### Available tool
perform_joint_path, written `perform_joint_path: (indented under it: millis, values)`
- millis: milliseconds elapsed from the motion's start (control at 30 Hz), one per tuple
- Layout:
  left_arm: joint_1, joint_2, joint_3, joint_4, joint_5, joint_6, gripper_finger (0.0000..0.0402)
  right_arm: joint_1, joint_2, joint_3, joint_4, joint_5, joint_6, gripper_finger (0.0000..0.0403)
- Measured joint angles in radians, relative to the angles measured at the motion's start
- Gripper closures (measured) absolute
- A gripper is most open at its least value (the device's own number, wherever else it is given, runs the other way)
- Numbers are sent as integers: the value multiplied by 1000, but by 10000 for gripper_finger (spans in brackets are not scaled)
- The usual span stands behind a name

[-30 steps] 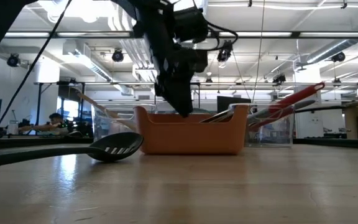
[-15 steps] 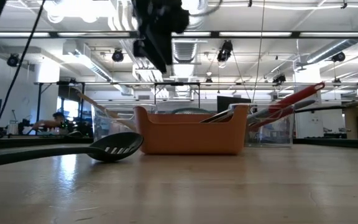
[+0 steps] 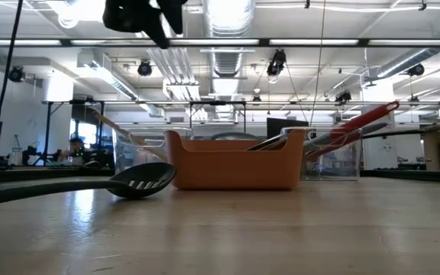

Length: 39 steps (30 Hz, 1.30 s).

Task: Pick & Place Kitchen Items
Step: Put the black slotted spoon into the right transparent bin

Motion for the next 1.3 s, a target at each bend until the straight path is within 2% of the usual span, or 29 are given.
perform_joint_path:
  millis: [200,333,567,833,1133,1300]
  values:
    - [-97,29,-26,11,-17,-315,244,-50,-75,0,-99,83,-39,287]
    - [-128,60,-30,13,-53,-462,248,-112,-135,0,-144,98,-63,283]
    - [-130,146,-31,15,-51,-528,244,-172,-233,0,-246,86,-61,272]
    - [-139,242,-51,36,109,-642,244,-172,-298,-1,-311,70,-74,261]
    - [-178,275,-175,276,197,-791,242,-172,-331,-2,-338,65,-142,273]
    - [-206,285,-249,306,242,-864,243,-172,-344,-7,-338,65,-179,279]
